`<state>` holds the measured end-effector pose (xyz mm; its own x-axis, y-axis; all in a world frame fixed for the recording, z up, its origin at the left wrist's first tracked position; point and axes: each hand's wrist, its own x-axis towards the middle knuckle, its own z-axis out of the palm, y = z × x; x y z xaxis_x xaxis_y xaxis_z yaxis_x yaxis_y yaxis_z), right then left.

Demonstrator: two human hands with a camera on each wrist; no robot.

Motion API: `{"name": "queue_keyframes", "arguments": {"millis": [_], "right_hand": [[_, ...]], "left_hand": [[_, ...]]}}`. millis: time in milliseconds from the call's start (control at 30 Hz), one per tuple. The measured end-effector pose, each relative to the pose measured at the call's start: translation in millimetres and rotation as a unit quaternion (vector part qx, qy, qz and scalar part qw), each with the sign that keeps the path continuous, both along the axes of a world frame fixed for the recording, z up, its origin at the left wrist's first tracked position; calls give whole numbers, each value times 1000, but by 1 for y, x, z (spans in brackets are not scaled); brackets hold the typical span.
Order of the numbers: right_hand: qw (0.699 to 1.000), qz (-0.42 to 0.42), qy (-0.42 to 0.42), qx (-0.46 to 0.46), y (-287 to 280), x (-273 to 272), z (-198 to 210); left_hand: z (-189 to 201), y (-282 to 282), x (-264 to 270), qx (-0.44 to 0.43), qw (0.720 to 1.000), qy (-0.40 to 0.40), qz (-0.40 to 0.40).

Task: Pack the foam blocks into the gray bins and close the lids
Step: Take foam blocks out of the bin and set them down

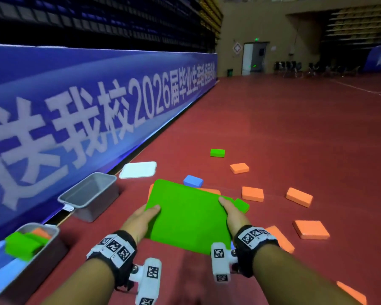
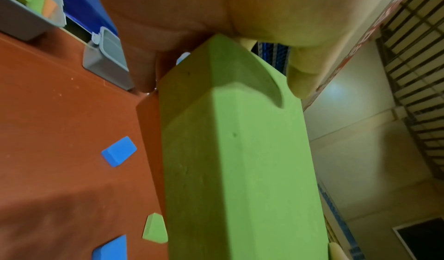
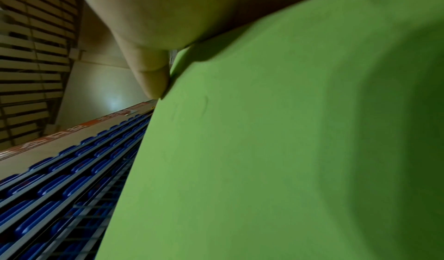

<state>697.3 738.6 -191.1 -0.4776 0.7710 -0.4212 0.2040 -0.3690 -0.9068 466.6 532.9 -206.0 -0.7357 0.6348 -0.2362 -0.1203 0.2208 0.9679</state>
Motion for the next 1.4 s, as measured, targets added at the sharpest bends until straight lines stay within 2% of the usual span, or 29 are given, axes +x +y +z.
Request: {"name": "queue_keyframes", "arguments": {"millis": [100,233,333,467,600,767,967,1167,1400], "right_hand": [[998,57,27,32,-42,-36,61],[993,103,56,21,-65,-97,82],[986,148,66,31,-77,-167,63],[971,235,28,-17,-101,-257,33],[944,329,-6,-13,-143,-342,22],[902,430,-31,-5,-222,-429,5],[871,485,-66,-43,-305,-542,-20],[879,468,-62,-64,-378,-676,-39],[875,474,-76,-57,-423,-825,-49]], "left_hand": [[30,-42,-20,22,999,-1,34],[69,-86,-35,67,996,2,66],[71,-123,-57,93,987,-22,129],[52,-171,-86,107,972,-51,203],[31,-222,-117,98,949,-77,288],[2,-288,-167,78,905,-101,406],[-19,-365,-265,60,885,-112,448],[-26,-439,-411,46,887,-112,446],[-19,-477,-549,12,887,-132,443]]}}
